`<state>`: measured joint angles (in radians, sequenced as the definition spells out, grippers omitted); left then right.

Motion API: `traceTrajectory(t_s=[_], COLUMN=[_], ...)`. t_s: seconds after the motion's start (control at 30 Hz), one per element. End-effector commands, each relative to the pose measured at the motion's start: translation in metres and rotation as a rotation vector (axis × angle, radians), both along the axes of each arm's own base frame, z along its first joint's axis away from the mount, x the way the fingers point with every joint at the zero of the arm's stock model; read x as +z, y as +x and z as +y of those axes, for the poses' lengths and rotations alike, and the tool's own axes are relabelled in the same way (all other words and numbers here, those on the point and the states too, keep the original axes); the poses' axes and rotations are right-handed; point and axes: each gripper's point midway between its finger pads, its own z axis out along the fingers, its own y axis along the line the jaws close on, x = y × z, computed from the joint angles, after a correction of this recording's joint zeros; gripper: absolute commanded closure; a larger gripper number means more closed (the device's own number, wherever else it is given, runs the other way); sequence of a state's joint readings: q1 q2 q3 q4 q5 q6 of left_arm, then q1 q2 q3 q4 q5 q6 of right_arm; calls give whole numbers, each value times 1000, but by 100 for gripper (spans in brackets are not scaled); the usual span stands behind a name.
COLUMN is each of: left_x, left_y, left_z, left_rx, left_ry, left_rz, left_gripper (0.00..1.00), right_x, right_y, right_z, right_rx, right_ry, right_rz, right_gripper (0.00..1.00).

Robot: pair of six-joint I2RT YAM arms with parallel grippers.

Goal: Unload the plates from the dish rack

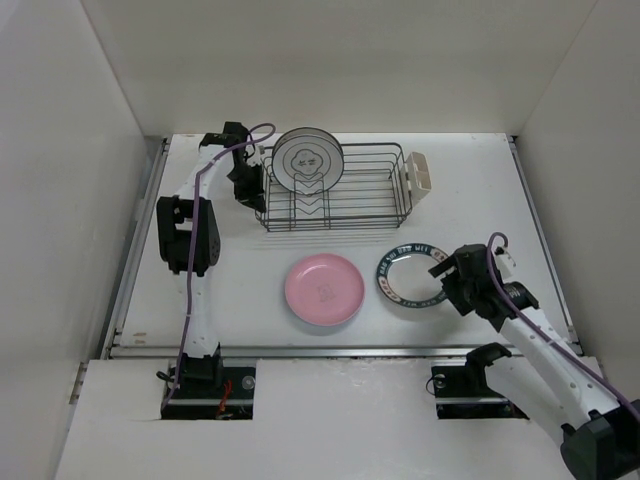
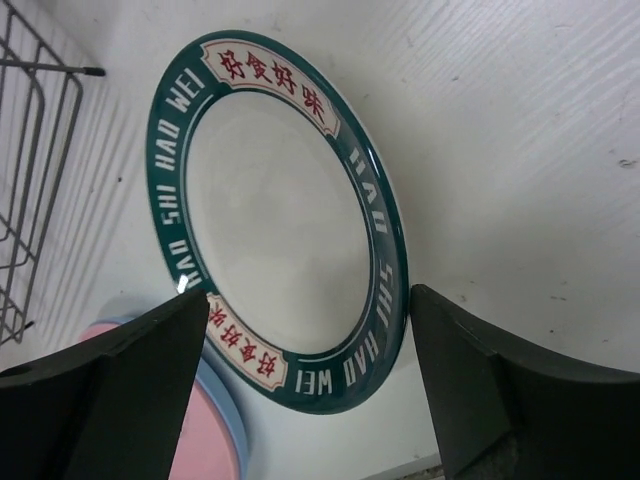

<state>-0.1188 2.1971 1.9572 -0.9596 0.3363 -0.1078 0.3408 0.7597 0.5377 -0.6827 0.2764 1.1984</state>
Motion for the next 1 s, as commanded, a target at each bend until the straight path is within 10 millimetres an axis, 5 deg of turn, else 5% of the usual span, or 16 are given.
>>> traceTrajectory(t_s=[0.0,0.23,0.33,0.5,0.57,0.7,0.73,0.77,0.8,0.83,0.87,0.93,0.97], left_x=[6,10,16,21,23,19,19,17,17,11,6,4,7], left_y=[8,17,22,24,23,20,20,18,16,15,13,12,11], left_z=[-17,-17,-18,-17,-16,-13,-13,-13,-13,-13,-12,-12,-12], left_rx=[-53,-72,-72,-102,-113,-129,-129,-129,-129,-129,-128,-137,-137], left_ry=[-40,-39,-41,-35,-32,-18,-18,-17,-16,-15,-14,-11,-11], left_rz=[-29,-66,-87,-108,-110,-99,-99,-90,-81,-68,-47,-39,-38], left_gripper=[100,95,95,92,91,86,86,86,86,86,89,100,100], right_x=[11,18,41,140,158,201,225,199,198,228,191,179,200], right_y=[6,6,20,85,105,161,161,184,197,211,238,261,273], right_z=[-9,-35,-30,20,31,112,120,139,152,171,184,203,219], right_rx=[-56,-132,-26,367,509,891,933,1010,1056,1082,1114,1169,1178], right_ry=[-24,-174,-222,-370,-502,-570,-571,-558,-558,-547,-534,-553,-555], right_rz=[-16,59,-4,-402,-449,-626,-698,-644,-654,-724,-637,-620,-688], right_gripper=[13,0,0,7,8,8,8,11,13,17,25,30,32])
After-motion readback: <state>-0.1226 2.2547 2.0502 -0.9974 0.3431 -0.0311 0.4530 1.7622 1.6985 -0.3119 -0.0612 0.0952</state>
